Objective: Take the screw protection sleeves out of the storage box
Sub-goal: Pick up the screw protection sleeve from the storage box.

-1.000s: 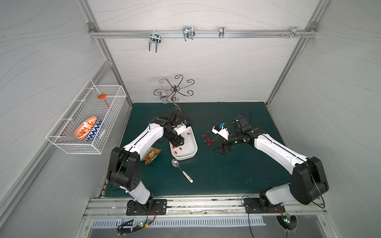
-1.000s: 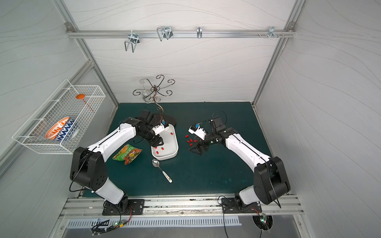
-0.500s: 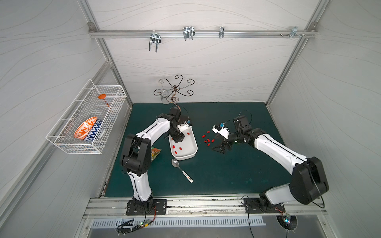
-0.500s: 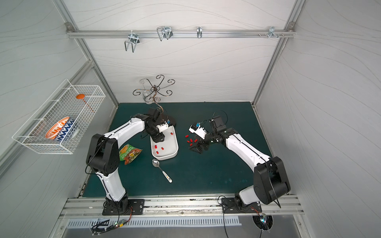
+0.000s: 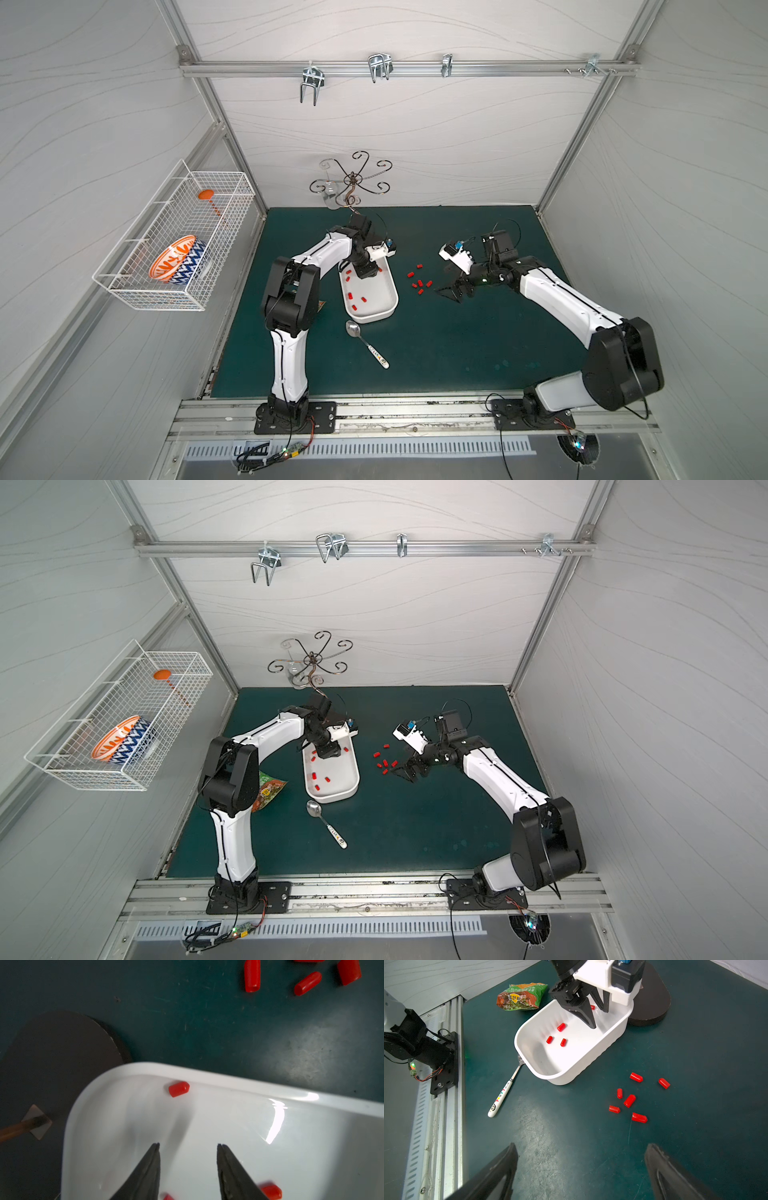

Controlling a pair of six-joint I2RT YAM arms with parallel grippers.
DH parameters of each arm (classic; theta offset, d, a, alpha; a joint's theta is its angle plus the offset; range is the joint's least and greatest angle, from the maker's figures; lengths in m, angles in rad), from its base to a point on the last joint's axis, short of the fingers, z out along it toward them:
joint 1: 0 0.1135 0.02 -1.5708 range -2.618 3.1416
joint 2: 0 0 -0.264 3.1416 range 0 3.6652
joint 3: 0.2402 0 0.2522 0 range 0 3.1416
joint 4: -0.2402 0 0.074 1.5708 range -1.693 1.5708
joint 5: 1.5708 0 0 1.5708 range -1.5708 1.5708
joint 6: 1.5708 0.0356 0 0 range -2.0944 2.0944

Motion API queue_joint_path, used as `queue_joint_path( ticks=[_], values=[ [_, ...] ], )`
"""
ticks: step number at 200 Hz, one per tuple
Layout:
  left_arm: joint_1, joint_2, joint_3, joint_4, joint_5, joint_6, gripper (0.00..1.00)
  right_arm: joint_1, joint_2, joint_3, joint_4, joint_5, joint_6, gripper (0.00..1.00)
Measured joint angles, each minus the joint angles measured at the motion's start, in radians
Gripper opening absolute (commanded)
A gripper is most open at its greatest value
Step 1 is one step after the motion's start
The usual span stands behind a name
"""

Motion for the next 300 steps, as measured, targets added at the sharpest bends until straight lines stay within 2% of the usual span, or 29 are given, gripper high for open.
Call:
queue_joint_path(
  ticks=[61, 196, 300],
  values=[
    [-0.013, 0.066, 0.072, -0.002, 0.009, 0.063, 0.46, 0.0, 0.0, 0.0, 0.0, -0.008, 0.002, 0.99],
    [-0.016, 0.098, 0.081, -0.01, 0.013, 0.159, 0.45, -0.016, 0.0, 0.0, -0.003, -0.008, 0.002, 0.99],
    [-0.025, 0.191, 0.183, -0.018, 0.011, 0.204, 0.41, -0.024, -0.012, 0.0, -0.002, -0.008, 0.002, 0.99]
  ],
)
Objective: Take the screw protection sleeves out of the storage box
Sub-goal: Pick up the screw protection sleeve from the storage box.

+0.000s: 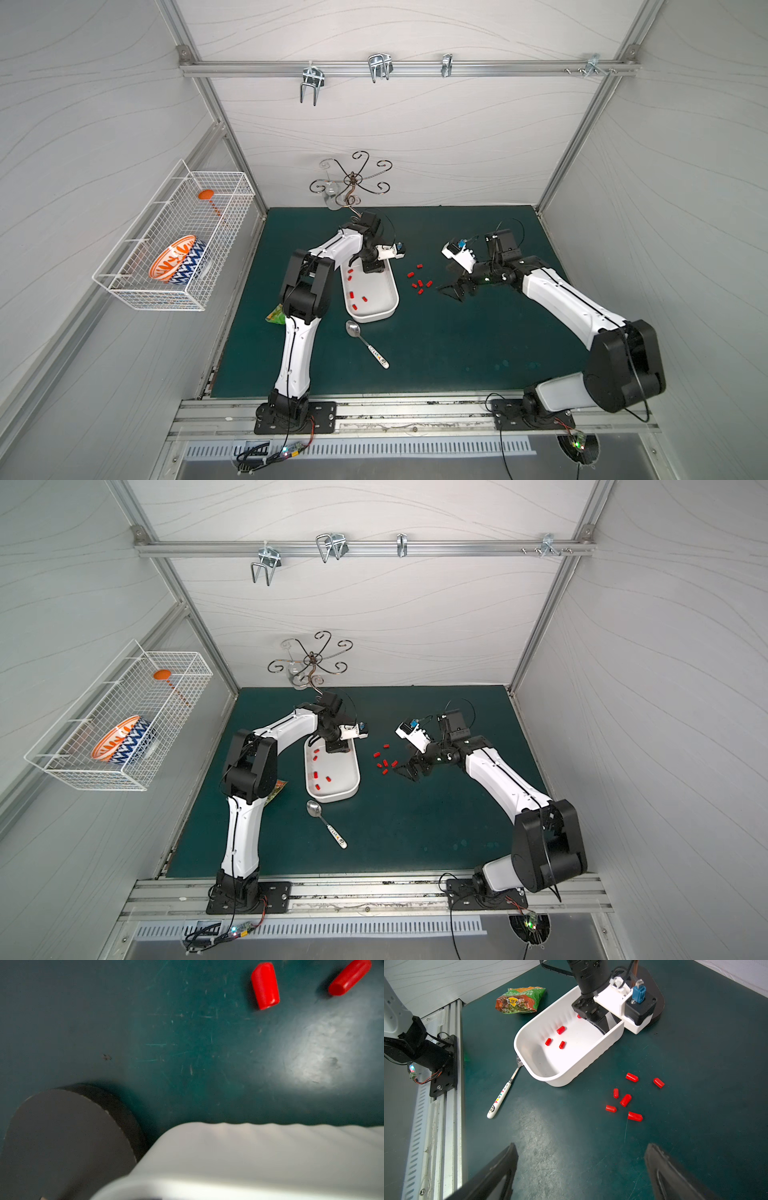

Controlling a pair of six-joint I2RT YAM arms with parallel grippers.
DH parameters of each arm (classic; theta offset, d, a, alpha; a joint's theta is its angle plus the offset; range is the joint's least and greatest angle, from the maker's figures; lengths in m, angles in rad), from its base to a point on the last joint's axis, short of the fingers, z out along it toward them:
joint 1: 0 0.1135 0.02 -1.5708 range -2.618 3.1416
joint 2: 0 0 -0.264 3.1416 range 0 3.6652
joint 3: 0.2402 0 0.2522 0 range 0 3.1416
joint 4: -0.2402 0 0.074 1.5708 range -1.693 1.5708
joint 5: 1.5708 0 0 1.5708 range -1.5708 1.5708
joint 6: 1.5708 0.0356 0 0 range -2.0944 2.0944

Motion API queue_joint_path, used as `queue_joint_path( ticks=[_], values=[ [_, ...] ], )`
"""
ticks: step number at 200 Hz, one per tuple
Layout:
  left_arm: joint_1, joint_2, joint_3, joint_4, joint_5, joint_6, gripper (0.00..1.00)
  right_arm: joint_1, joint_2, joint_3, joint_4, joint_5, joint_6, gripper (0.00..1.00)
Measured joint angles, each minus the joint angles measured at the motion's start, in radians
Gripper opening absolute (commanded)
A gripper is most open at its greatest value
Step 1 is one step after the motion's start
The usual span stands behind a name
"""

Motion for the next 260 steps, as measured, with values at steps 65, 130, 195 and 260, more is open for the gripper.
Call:
queue_joint_path(
  ticks=[65, 130, 195, 260],
  values=[
    [-0.004, 0.018, 0.021, -0.032, 0.0, 0.03, 0.29, -0.017, -0.003, 0.0, 0.0, 0.0, 0.0, 0.99],
    [-0.007, 0.017, 0.01, -0.027, 0.002, 0.019, 0.08, -0.024, -0.008, 0.0, 0.0, 0.0, 0.0, 0.99],
    [0.002, -0.063, -0.119, 0.034, 0.009, -0.024, 0.0, -0.027, -0.009, 0.0, 0.0, 0.001, 0.0, 0.99],
    [0.017, -0.13, -0.166, 0.034, 0.032, -0.066, 0.0, -0.028, -0.01, 0.0, 0.0, 0.002, -0.001, 0.99]
  ],
)
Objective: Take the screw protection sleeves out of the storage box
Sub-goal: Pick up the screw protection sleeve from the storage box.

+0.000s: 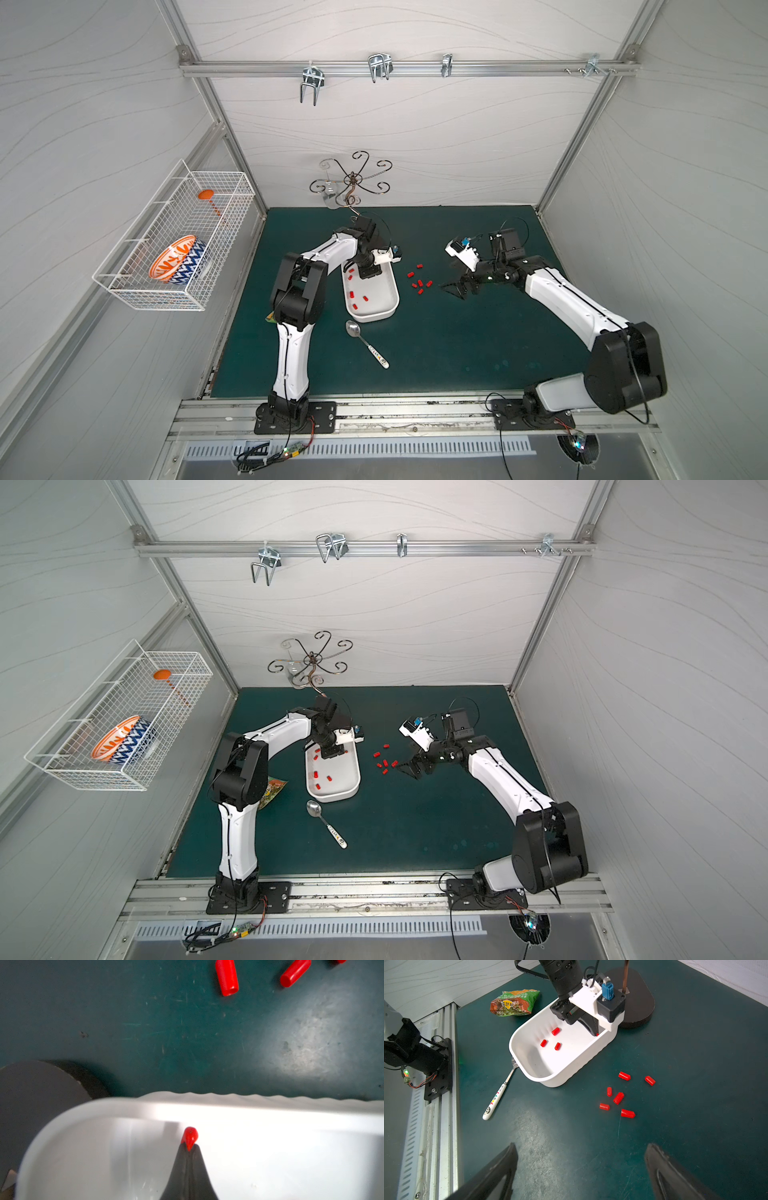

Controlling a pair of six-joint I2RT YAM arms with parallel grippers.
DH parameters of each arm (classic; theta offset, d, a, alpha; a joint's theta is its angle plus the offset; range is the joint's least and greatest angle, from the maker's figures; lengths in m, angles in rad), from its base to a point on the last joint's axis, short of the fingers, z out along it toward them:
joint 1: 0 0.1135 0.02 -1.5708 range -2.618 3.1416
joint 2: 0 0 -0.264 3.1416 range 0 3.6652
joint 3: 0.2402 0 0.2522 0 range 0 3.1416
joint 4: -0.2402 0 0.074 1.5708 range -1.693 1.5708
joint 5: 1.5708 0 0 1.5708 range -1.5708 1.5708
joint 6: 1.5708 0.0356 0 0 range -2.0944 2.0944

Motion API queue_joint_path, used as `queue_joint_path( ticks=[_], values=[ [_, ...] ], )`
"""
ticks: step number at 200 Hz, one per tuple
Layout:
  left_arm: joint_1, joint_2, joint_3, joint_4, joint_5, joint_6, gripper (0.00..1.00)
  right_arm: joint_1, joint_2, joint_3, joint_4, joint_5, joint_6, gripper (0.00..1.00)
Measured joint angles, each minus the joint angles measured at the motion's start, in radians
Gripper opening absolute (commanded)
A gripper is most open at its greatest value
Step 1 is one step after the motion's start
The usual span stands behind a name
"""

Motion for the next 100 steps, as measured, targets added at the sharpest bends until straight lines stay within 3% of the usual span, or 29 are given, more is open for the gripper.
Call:
queue_joint_path(
  ticks=[46, 100],
  values=[
    [0.008, -0.072, -0.065, -0.001, 0.0, -0.038, 0.0, -0.002, -0.001, 0.0, 0.0, 0.0, -0.001, 0.99],
    [0.008, -0.277, -0.146, -0.024, 0.044, -0.159, 0.0, -0.003, -0.001, 0.0, 0.0, 0.003, -0.002, 0.99]
  ],
)
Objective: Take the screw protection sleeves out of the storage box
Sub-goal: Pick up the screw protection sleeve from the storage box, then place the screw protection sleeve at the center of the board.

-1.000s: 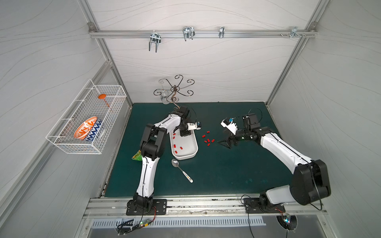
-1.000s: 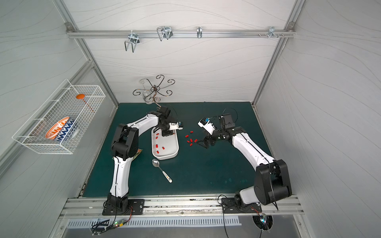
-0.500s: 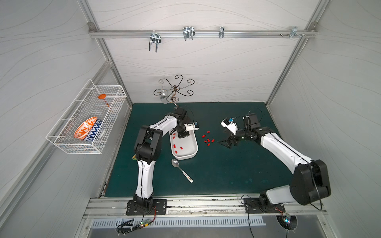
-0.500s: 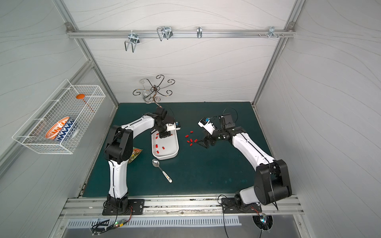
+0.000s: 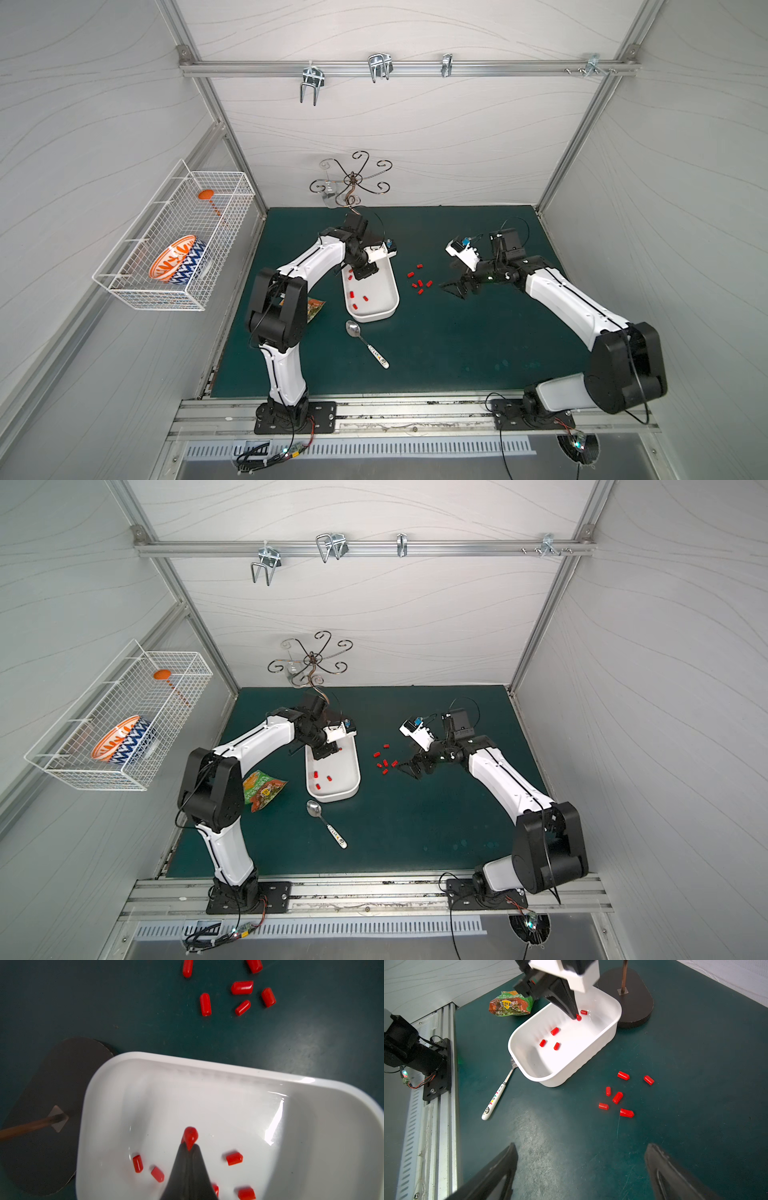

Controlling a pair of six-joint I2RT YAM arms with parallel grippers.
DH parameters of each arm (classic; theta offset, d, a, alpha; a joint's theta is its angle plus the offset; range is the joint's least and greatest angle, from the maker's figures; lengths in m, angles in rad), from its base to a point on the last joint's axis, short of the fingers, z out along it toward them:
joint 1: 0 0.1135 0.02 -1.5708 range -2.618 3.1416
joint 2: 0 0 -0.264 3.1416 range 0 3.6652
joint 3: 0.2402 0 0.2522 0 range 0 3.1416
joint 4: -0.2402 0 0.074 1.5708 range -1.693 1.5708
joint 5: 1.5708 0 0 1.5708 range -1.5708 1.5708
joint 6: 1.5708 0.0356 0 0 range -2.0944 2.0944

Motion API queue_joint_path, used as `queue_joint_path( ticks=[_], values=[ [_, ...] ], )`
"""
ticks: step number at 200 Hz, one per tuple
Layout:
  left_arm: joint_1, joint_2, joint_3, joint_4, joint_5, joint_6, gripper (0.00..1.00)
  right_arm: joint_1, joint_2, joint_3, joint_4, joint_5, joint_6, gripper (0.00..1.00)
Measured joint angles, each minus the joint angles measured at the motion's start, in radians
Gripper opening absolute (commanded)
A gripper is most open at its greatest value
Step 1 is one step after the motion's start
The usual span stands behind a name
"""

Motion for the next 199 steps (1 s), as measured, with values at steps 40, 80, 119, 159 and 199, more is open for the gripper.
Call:
queue_joint_path(
  ticks=[40, 80, 119, 159, 199],
  values=[
    [-0.012, -0.103, -0.023, -0.027, 0.043, -0.089, 0.0, -0.015, -0.008, 0.0, 0.0, 0.0, 0.0, 0.99],
    [-0.069, -0.153, -0.024, -0.038, 0.071, -0.159, 0.0, -0.064, -0.023, 0.0, 0.0, -0.005, 0.004, 0.99],
    [-0.161, -0.117, 0.024, -0.057, 0.086, -0.2, 0.0, -0.142, -0.059, 0.0, 0.0, -0.021, 0.018, 0.99],
    [-0.246, -0.003, 0.13, -0.053, 0.08, -0.216, 0.0, -0.237, -0.082, 0.0, 0.0, -0.031, 0.034, 0.99],
    [-0.299, 0.11, 0.18, -0.056, 0.06, -0.215, 0.0, -0.303, -0.082, 0.0, 0.0, -0.017, 0.046, 0.99]
  ],
)
